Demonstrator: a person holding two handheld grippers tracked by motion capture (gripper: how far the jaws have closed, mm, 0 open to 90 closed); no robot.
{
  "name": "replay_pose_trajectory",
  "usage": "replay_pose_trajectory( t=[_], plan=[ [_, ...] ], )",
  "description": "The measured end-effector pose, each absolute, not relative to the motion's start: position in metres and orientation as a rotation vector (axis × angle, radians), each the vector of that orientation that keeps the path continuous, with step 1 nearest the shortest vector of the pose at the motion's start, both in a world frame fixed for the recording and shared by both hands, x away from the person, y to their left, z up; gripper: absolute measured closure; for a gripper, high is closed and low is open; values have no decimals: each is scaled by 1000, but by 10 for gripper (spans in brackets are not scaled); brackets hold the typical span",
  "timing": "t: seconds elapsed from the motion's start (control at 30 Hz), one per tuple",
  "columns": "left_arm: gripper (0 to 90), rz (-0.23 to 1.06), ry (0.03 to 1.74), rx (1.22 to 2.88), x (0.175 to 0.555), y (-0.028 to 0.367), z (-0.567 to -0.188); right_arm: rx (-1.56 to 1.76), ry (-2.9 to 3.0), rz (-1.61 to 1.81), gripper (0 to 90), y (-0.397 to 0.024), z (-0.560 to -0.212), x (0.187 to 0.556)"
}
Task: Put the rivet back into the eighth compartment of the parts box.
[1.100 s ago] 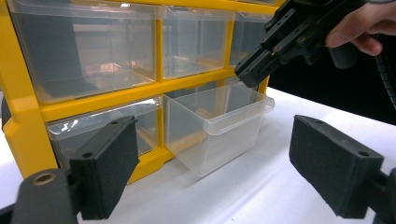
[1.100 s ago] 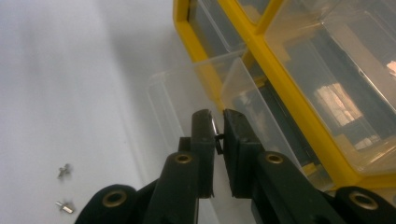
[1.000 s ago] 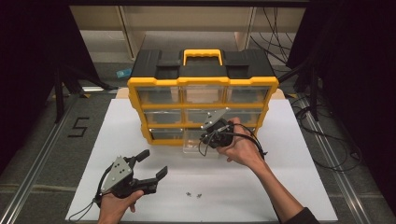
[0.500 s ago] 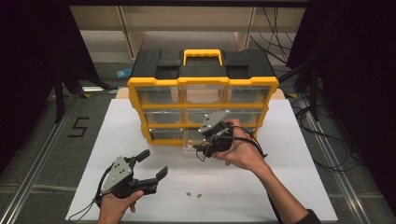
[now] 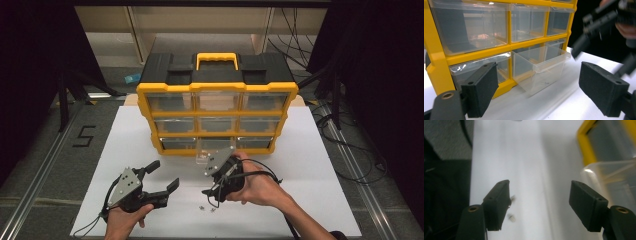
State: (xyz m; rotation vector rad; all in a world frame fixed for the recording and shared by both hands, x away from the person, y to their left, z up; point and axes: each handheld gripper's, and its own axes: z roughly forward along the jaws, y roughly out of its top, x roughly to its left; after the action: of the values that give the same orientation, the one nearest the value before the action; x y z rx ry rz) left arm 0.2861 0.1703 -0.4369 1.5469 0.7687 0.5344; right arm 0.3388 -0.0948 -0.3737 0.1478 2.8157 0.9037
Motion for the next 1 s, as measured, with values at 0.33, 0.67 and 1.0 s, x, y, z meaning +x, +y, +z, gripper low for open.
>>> replay_pose_trajectory(
  t=[0.33, 0.67, 1.0],
  plan=[
    [159, 534, 768, 1549, 286, 170, -437, 90, 2933, 736, 384, -92, -414, 331],
    [159, 535, 768, 1552, 286, 170, -437, 58, 3003, 633, 465, -84, -438, 331],
    [159, 535, 767, 1552, 286, 170, -437, 66, 3078, 508, 628, -81, -459, 335]
  ],
)
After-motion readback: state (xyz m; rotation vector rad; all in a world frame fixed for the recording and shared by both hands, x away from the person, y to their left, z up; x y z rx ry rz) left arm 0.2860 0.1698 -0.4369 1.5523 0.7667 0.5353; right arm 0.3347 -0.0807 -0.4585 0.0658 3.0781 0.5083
